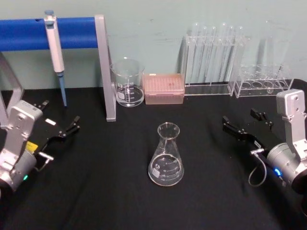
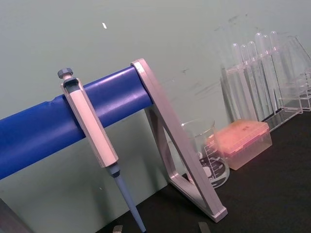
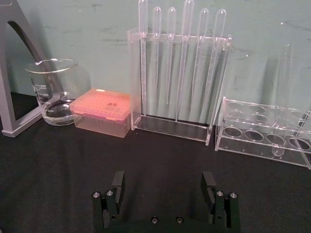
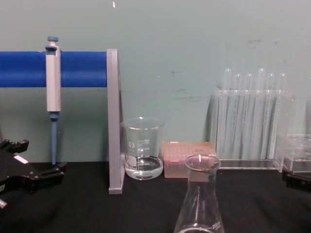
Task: Grasp the erlenmeyer flask with one hand, shake it three times, then place it back.
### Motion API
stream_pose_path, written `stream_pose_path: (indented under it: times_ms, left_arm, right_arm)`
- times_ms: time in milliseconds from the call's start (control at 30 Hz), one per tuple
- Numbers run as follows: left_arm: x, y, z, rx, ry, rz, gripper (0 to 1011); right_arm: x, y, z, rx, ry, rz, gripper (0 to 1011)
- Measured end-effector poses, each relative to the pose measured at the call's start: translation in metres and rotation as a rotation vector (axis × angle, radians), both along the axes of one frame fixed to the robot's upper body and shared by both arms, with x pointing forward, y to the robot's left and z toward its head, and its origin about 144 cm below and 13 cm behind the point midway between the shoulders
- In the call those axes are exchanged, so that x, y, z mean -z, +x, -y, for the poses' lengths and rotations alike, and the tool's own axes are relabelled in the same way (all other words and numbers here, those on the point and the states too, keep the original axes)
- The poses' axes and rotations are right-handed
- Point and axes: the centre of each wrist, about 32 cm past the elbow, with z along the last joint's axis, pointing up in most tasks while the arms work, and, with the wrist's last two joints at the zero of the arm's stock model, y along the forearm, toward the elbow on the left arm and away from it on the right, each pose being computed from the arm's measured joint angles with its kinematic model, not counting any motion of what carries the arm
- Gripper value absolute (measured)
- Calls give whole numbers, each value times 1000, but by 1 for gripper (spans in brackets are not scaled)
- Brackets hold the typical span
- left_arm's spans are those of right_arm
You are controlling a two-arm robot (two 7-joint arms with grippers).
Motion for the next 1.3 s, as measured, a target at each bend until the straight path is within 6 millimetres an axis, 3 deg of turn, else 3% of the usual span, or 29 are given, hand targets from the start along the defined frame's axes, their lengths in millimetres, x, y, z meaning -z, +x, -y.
stream_pose_path:
  times_ms: [1300]
  left_arm:
    - [0,0,0,0,0,0,1001]
  right_arm:
    - [-1,1,-1,-2,-2,-1,1000]
